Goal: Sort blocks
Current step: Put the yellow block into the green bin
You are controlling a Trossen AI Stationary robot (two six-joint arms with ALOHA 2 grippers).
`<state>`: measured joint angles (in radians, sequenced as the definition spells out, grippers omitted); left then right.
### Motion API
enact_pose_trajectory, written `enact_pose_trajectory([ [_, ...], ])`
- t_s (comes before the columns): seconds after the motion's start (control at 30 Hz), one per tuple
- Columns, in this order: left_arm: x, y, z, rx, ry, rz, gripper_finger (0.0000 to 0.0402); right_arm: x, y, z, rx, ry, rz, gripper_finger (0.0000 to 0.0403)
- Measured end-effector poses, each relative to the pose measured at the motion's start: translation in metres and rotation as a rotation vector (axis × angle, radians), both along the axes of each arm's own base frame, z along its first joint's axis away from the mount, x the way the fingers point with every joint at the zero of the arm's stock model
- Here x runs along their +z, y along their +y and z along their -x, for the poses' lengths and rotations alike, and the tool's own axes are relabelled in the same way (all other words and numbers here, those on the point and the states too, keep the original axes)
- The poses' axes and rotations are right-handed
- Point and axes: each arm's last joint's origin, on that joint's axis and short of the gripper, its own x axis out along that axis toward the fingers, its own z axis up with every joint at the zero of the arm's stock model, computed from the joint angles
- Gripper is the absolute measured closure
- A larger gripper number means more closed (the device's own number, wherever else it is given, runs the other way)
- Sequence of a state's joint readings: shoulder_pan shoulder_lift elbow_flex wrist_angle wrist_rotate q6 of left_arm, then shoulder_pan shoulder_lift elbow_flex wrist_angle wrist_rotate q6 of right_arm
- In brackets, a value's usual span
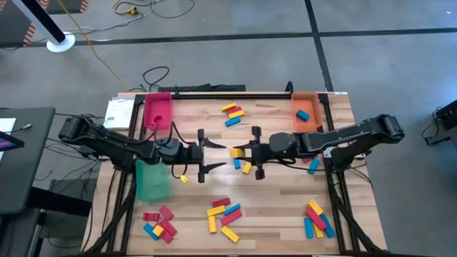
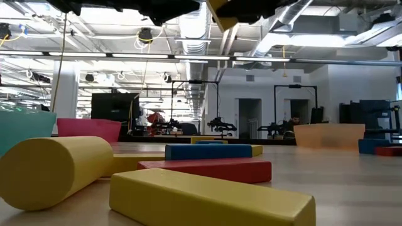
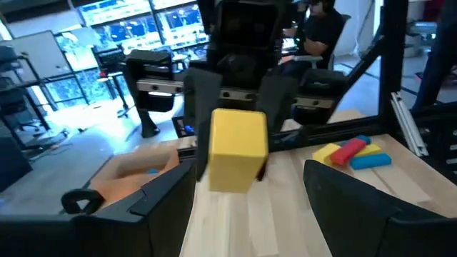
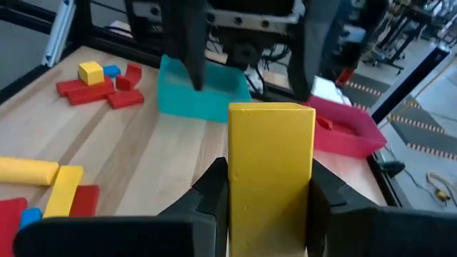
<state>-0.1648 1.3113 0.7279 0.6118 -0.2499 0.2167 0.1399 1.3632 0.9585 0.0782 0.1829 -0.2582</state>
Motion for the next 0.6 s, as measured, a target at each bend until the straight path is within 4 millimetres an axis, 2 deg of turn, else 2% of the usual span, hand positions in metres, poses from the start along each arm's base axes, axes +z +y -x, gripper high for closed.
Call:
enact_pose_trajectory([
  [0.27, 0.004, 0.001, 0.000, -0.014, -0.043, 0.006, 0.0133, 0.008, 0.006, -0.003, 0.043, -0.091, -0.008, 0.0291],
  [0.5, 0.005, 0.000, 0.000, -0.040, -0.056, 0.007, 0.0116, -0.006, 0.010, -0.029, 0.055, -0.090, 0.016, 0.0291],
  [0.6, 0.004, 0.000, 0.000, -0.057, -0.047, 0.006, 0.0116, -0.002, 0.012, -0.040, 0.060, -0.102, 0.039, 0.0291],
])
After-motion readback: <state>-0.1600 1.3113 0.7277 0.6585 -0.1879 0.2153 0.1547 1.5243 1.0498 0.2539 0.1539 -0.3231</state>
